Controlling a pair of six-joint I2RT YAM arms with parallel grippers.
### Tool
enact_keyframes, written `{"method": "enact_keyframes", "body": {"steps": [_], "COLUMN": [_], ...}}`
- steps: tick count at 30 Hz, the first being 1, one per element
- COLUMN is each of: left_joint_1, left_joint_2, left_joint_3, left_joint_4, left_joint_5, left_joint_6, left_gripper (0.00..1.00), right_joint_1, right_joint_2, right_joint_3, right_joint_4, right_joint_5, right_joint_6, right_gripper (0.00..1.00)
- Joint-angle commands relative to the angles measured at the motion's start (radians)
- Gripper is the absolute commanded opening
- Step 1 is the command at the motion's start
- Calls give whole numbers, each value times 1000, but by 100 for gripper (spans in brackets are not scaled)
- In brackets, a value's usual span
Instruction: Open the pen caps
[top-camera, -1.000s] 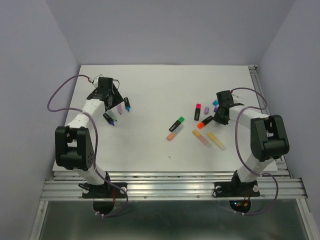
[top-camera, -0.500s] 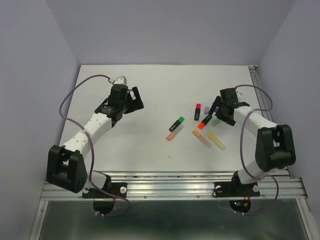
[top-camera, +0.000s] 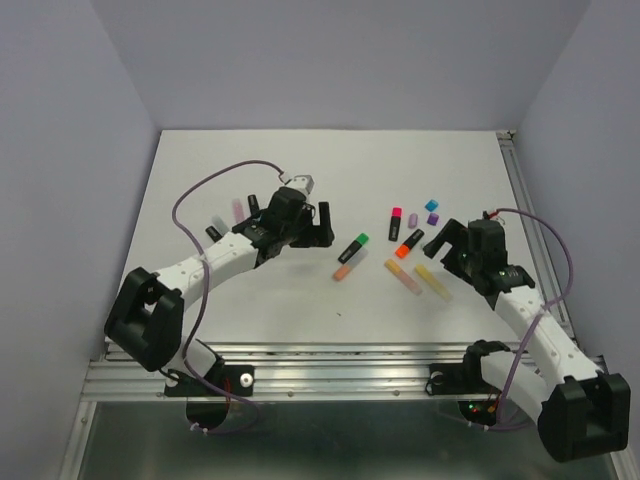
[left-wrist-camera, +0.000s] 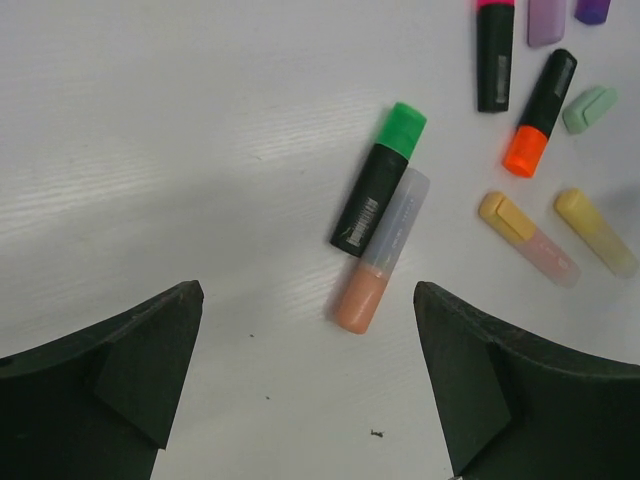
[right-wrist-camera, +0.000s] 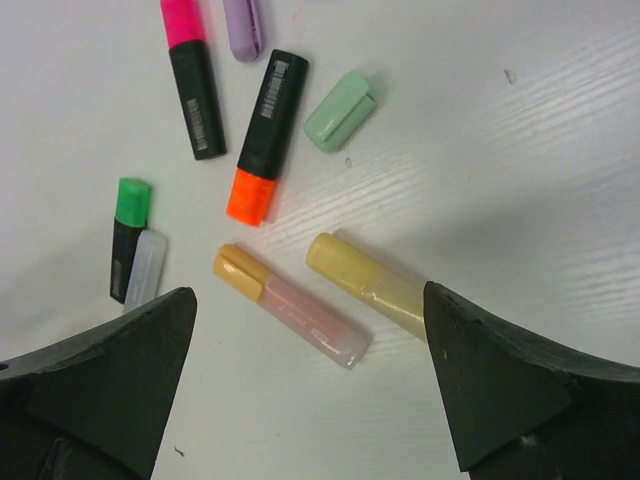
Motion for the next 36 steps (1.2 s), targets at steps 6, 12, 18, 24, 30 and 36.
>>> {"method": "enact_keyframes", "body": {"steps": [6,12,18,24,30,36], "left_joint_1": [-171,-202,-234,-249,-275,-303], "left_joint_2": [188,300,389,445,449,528], "left_joint_3": [72,135,195,240,284,384], "left_joint_4": [43,37,17,-20,-54,-132], "left_joint_5": [62,59,60,54,5,-46], "left_joint_6": [-42,-57,-53,-60,-71,-83], "left_gripper": [99,99,99,98,97,96], "right_joint_1": [-7,-7,-7,-7,-6,-6], "right_joint_2": [-198,-185,-163,-180,-191,-183], "right_joint_3": [-103,-127,-140,-140,-151,-150], "right_joint_4": [29,41,66,64,72,69], "right_joint_5": [-56,-88,-138,-140,-123,-125], "right_joint_6": [17,-1,-12,-18,-17,-17], "right_gripper": [100,100,100,100,100,100]}}
